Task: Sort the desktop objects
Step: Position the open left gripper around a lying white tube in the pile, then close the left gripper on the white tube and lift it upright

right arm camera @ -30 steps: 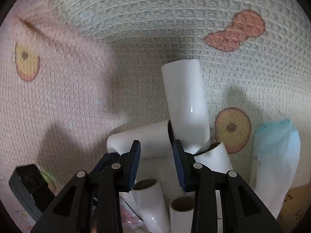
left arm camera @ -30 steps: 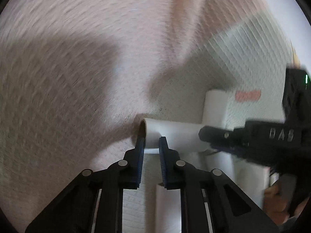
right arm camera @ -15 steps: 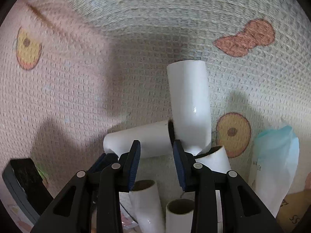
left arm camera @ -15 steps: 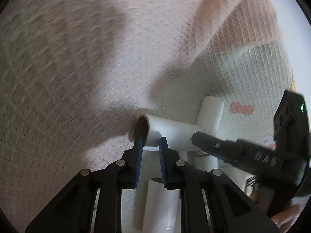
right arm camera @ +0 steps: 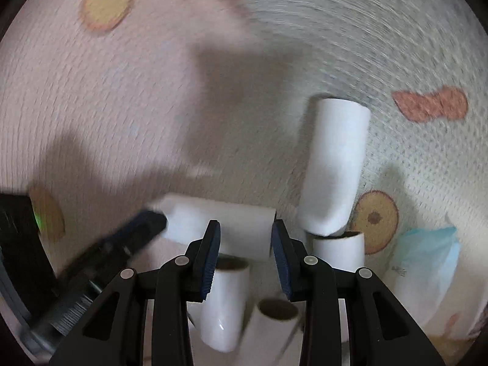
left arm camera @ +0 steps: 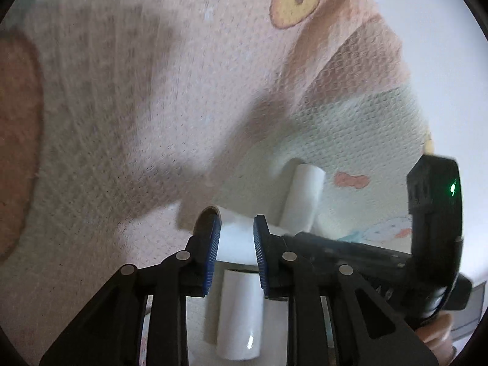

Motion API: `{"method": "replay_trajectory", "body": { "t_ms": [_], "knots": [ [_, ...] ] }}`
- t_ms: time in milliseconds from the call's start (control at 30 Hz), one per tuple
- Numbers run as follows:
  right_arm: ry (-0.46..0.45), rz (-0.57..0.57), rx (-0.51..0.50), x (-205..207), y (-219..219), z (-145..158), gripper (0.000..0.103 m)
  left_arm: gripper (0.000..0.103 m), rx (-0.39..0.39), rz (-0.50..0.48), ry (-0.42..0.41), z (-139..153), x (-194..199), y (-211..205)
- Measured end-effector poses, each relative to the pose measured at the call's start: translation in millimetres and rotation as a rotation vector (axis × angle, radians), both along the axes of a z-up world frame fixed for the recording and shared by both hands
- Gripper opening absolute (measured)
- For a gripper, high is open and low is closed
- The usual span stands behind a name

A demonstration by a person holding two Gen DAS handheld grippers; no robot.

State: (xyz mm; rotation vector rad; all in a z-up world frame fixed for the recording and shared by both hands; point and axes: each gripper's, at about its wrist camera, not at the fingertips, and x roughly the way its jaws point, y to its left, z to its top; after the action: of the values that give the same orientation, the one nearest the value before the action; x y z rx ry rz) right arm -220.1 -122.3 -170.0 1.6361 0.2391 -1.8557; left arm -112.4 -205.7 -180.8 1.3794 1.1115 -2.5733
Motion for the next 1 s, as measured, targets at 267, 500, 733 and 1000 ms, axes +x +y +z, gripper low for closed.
{"method": "replay_trajectory", "body": {
  "t_ms": [267,500,733,1000],
  "knots": [
    [-0.052,0.026,-0.06,8.3,6.0,9.1,0.031,0.024,-0.035,-0.024,0.069,30.0,19.6,0.5],
    [-0.068,-0.028,-0.109,-15.6,43.9,20.4,0.031,0.024,-0.092,-0.081,0.084,47.5,24.7,13.4],
    [-0.075,-0.005,-0.112,13.6,53.8,33.3,0.031,0.029,-0.123,-0.125,0.076,42.2,46.0,25.8],
    [-0.139,0.045,-0.012,28.9,52.3,18.6,0.032,0.029,-0.07,-0.11,0.058,24.5,50.2,24.2]
  ]
}}
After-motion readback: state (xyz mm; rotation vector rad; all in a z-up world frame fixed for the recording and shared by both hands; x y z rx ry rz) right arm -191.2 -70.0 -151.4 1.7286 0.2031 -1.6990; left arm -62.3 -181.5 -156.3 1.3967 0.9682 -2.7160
